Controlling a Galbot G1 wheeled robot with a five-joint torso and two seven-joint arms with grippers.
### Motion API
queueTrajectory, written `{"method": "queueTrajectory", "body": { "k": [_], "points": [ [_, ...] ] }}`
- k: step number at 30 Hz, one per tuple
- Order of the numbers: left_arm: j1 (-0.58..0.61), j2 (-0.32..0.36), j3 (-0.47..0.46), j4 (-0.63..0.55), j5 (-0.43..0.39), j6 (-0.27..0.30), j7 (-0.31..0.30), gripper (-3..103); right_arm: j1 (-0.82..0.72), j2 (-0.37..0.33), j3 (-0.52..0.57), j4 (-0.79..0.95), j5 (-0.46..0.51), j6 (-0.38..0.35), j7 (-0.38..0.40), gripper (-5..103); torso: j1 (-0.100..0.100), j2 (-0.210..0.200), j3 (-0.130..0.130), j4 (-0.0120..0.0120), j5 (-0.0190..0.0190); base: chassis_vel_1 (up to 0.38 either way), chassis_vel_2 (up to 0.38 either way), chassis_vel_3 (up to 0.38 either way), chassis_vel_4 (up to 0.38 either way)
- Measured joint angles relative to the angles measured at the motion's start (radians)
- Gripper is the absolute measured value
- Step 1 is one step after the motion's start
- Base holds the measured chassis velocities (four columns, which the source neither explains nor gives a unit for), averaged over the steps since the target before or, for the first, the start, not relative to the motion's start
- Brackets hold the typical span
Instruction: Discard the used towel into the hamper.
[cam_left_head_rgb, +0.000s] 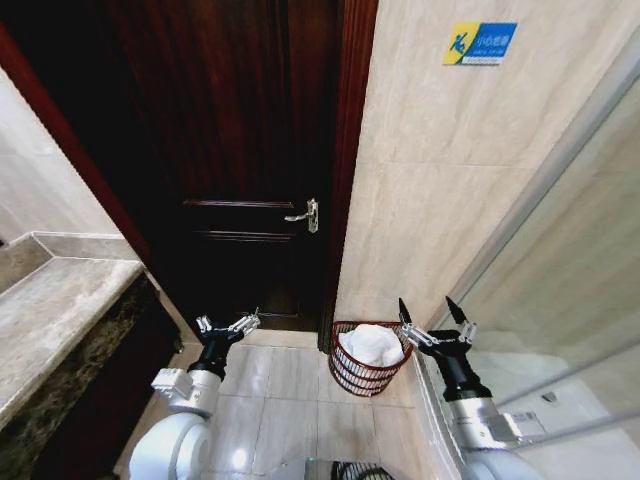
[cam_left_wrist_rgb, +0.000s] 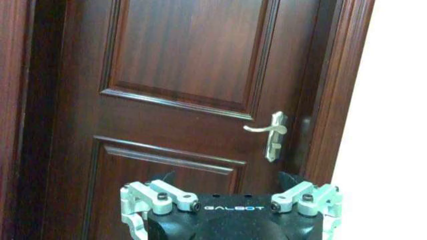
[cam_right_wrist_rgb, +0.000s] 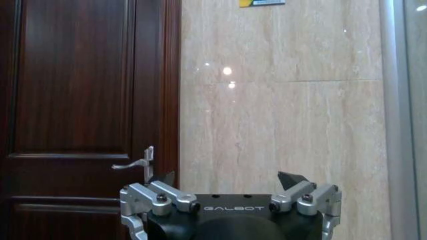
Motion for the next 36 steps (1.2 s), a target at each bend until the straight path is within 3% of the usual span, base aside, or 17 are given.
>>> {"method": "queueTrajectory", "body": {
  "k": [36],
  "points": [
    [0.000, 0.000, 0.000, 0.000, 0.000, 0.000, 0.000, 100, 0.000, 0.000, 0.000, 0.000, 0.000, 0.000, 0.000, 100, 0.000, 0.000, 0.000, 0.0000, -0.0001, 0.111, -0.098, -0.101, 0.101]
  ]
}}
